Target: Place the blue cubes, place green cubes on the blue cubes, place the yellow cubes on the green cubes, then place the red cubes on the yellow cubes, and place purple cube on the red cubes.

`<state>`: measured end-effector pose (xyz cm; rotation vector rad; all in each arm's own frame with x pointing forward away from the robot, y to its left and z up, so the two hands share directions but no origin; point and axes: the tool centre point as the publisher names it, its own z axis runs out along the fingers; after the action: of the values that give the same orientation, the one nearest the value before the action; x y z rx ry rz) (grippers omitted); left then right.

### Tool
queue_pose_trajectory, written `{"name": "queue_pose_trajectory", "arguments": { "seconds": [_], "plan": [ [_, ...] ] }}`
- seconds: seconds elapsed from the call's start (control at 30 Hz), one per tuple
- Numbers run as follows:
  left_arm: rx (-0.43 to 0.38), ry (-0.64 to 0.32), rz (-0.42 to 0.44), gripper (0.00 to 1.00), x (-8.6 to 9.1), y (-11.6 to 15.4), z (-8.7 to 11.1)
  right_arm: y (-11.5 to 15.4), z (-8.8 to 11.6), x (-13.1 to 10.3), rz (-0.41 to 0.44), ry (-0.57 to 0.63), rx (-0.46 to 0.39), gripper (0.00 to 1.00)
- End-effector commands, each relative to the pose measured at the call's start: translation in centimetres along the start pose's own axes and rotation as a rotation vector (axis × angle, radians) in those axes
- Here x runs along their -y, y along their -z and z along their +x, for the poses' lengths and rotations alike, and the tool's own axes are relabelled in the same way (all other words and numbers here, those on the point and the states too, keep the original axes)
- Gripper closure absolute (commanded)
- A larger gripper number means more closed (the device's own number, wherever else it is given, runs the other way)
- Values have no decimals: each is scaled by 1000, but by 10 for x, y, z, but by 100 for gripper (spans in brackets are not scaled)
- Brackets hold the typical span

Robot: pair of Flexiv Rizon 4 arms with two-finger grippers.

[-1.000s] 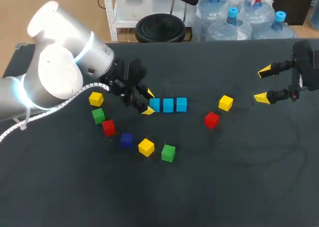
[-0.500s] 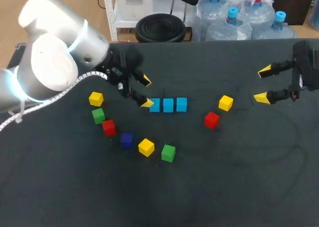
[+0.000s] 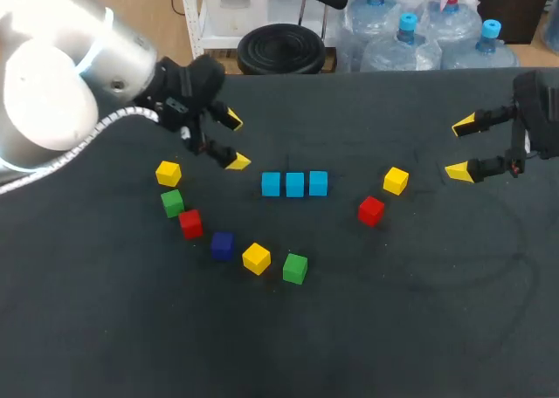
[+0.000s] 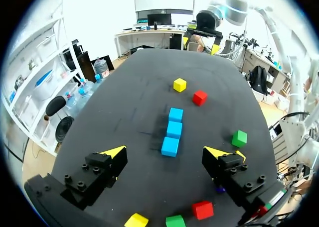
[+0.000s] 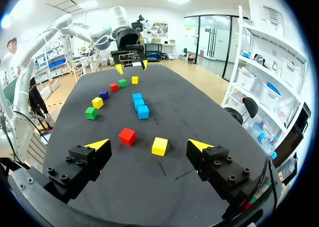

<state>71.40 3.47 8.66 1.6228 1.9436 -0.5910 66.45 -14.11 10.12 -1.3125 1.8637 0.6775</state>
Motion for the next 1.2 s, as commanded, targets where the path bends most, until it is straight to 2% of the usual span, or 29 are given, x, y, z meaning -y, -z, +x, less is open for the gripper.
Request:
{"name": "queue_pose_trajectory", "arguments": {
  "seconds": [0.03, 0.3, 0.43, 0.6, 1.2],
  "plan": [
    [21, -7, -16, 0, 9, 24, 4, -1, 0, 0, 0, 1, 2, 0],
    [22, -12, -26, 0, 3, 45, 8, -1, 0, 0, 0, 1, 2, 0],
    [94, 37, -34, 0, -3, 54, 7, -1, 0, 0, 0, 1, 2, 0],
    [196, 161, -68, 0, -12, 63, 5, -1, 0, 0, 0, 1, 2, 0],
    [196, 161, -68, 0, -12, 63, 5, -1, 0, 0, 0, 1, 2, 0]
  ]
}}
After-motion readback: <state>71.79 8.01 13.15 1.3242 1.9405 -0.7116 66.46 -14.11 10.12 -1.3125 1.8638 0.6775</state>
